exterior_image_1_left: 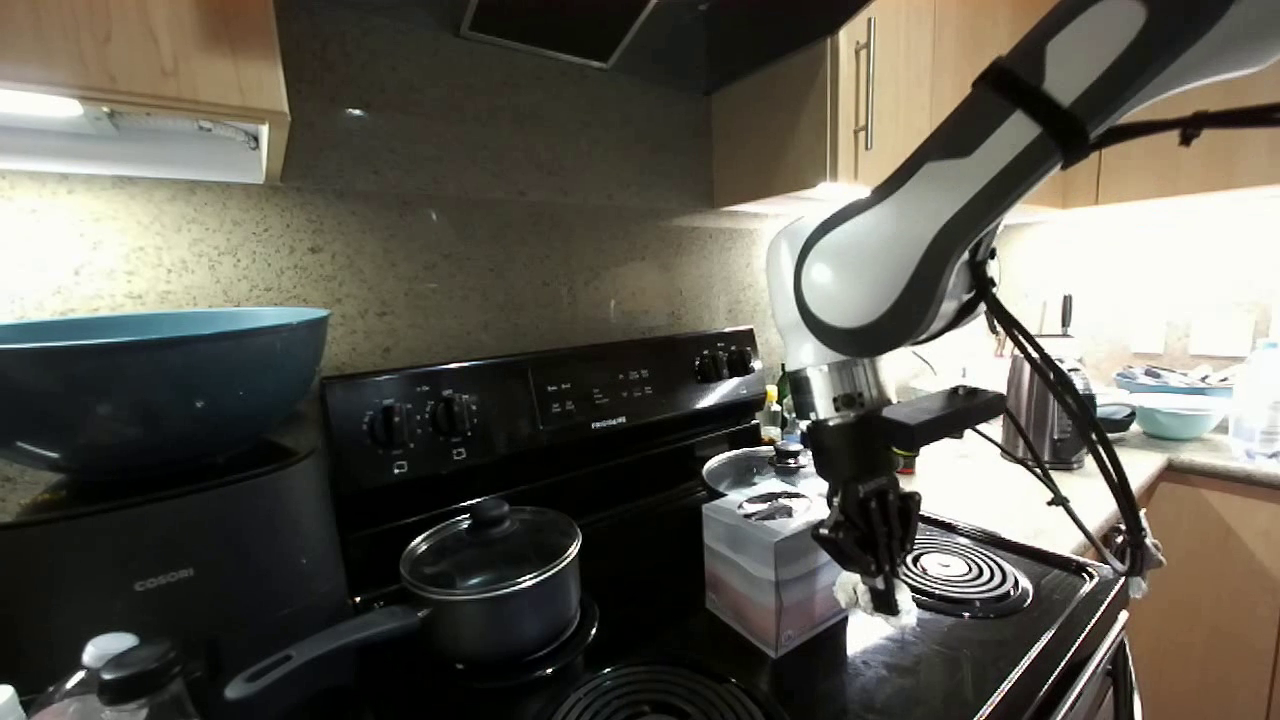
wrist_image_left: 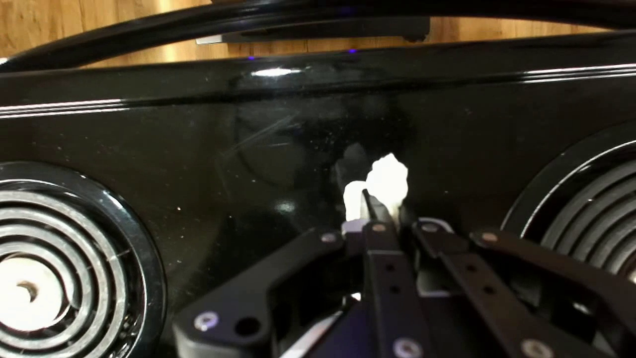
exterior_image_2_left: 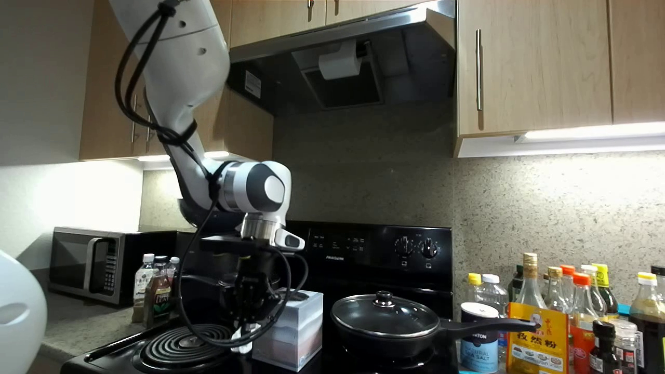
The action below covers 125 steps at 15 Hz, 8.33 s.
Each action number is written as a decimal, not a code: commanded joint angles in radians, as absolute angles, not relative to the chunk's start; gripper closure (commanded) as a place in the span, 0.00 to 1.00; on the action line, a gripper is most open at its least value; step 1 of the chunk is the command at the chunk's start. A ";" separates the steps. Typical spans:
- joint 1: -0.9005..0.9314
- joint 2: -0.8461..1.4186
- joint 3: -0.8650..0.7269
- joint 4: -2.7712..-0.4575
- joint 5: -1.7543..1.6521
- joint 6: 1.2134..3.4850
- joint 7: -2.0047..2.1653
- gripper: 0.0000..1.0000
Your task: Place the crumpled tissue in the tissue box
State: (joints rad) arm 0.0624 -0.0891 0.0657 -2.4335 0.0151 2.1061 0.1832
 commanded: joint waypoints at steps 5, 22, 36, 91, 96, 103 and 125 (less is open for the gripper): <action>0.069 -0.253 0.077 -2.434 0.055 2.010 0.182 0.95; 0.070 -0.090 0.140 -2.270 -0.142 2.244 0.284 0.95; 0.050 0.068 0.038 -2.217 -0.230 2.289 0.375 0.95; 0.135 -0.009 0.104 -2.204 -0.335 2.243 0.416 0.00; 0.136 -0.039 0.117 -2.203 -0.329 2.200 0.399 0.00; 0.148 0.027 0.140 -2.172 -0.325 2.213 0.333 0.00; 0.149 0.137 0.085 -2.053 -0.306 2.188 0.342 0.00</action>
State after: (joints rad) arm 0.1474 0.1456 0.0888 -2.0483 -0.3214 2.2279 0.3625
